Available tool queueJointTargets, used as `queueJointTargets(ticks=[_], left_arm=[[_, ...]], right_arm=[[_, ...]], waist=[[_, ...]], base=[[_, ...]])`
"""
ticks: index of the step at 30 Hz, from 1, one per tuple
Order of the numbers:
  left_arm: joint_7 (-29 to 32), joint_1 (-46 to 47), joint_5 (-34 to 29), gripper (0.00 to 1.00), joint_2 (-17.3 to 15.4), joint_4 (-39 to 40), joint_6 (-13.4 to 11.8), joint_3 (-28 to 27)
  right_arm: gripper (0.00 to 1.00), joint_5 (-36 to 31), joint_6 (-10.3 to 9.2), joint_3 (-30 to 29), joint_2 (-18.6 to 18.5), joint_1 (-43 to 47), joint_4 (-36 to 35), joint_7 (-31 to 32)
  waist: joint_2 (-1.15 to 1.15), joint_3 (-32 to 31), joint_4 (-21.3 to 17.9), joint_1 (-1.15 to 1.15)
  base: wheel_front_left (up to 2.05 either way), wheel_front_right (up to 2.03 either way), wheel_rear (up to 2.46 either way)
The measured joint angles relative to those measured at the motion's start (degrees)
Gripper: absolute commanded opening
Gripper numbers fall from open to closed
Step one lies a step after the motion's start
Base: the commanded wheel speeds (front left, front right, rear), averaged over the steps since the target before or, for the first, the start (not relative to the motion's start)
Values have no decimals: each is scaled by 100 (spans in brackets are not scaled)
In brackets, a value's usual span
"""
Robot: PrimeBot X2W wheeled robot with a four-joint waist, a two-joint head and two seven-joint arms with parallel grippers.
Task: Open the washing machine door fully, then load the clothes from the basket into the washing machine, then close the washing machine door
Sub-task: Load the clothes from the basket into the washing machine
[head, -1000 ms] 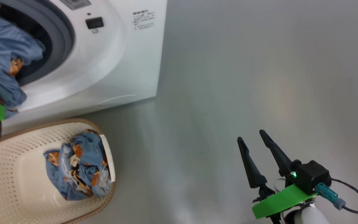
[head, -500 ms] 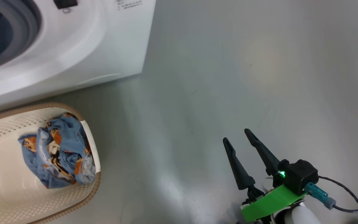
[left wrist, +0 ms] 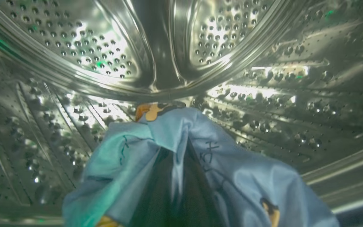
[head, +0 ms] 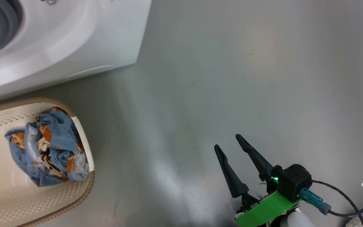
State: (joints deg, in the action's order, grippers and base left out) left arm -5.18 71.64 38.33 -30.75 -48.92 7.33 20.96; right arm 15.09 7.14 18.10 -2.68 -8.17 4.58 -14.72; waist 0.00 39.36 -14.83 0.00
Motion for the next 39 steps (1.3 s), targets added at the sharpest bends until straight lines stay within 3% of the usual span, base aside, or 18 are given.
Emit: queueJointTargets(ticks=[4, 9, 15, 16, 17, 39], left_arm=[[-713, 214, -205, 0, -120, 192, 0, 131], [-933, 262, -291, 0, -216, 589, 0, 221], [-953, 215, -648, 0, -327, 1525, 0, -349], [-953, 145, -693, 40, -326, 1595, 0, -415], [-953, 66, -744, 100, -311, 1627, 0, -481], [-953, -881, -561, 100, 147, 1790, 0, -602]], right_arm=[[100, 24, 0, 57, 0, 0, -23, 0], [100, 122, 0, 132, 0, -1, -32, 0], [100, 123, 0, 141, 1, -17, -78, 0], [100, 123, 0, 137, 1, -19, -77, 0], [100, 123, 0, 130, 1, -20, -74, 0], [100, 111, 0, -203, -7, -284, 188, 0]], waist=[[0, 93, -38, 0], [0, 171, -80, 0], [0, 270, -104, 0], [0, 266, -99, 0], [0, 259, -91, 0], [0, -127, 402, 0]], base=[[0, 0, 0], [0, 0, 0], [0, 0, 0], [0, 0, 0], [0, 0, 0], [0, 0, 0]])
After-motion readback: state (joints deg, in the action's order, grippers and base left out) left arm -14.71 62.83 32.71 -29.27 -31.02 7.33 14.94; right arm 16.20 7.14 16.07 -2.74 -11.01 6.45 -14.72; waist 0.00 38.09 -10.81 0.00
